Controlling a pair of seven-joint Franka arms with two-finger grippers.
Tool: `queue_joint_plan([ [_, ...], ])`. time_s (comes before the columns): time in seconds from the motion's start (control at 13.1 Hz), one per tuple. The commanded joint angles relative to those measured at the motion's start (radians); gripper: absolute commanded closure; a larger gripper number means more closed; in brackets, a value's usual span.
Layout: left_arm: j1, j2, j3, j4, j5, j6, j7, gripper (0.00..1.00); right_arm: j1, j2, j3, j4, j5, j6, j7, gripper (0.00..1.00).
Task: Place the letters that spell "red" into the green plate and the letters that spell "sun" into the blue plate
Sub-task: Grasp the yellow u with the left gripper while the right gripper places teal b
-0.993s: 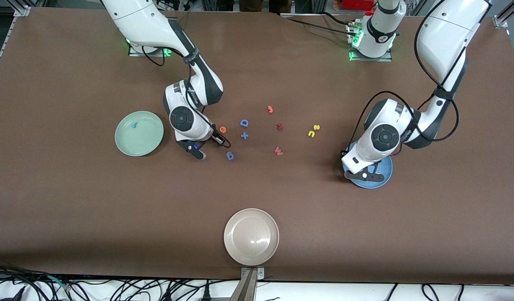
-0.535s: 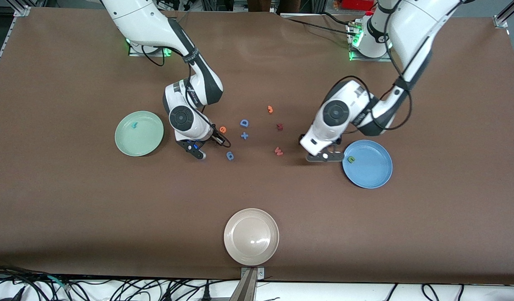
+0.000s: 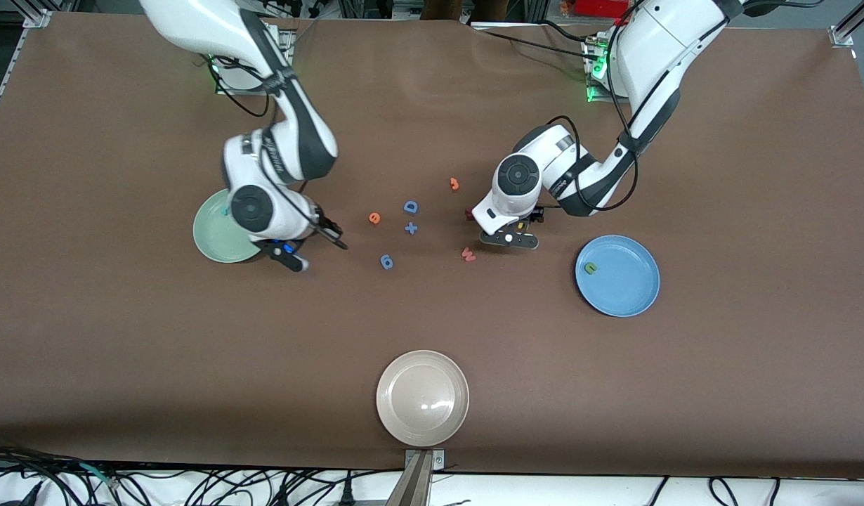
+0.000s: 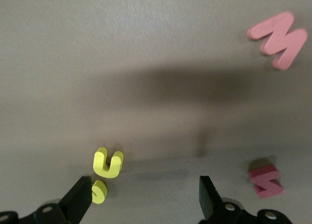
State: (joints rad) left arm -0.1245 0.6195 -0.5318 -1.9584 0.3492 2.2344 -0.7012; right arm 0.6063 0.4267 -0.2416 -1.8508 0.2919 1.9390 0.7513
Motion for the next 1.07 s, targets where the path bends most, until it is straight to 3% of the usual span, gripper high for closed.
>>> queue_joint_plan([
  [0.0,0.019,-0.007,0.003,-0.011,0.108,0.008,0.042,0.03,0.003,-0.063,-0.128,-0.03,0.001,-0.133,-0.203,0.87],
  [0.31,0.026,0.005,0.004,-0.005,0.126,0.01,0.045,0.04,0.004,-0.059,-0.252,-0.108,0.001,-0.115,-0.436,0.87],
  [0.69,0.031,0.006,0.004,-0.008,0.133,0.028,0.049,0.04,0.003,-0.03,-0.263,-0.307,0.001,0.167,-0.559,0.87],
  [0.99,0.043,0.038,0.015,-0.01,0.137,0.083,0.049,0.04,-0.002,0.013,-0.263,-0.315,0.004,0.186,-0.601,0.86],
])
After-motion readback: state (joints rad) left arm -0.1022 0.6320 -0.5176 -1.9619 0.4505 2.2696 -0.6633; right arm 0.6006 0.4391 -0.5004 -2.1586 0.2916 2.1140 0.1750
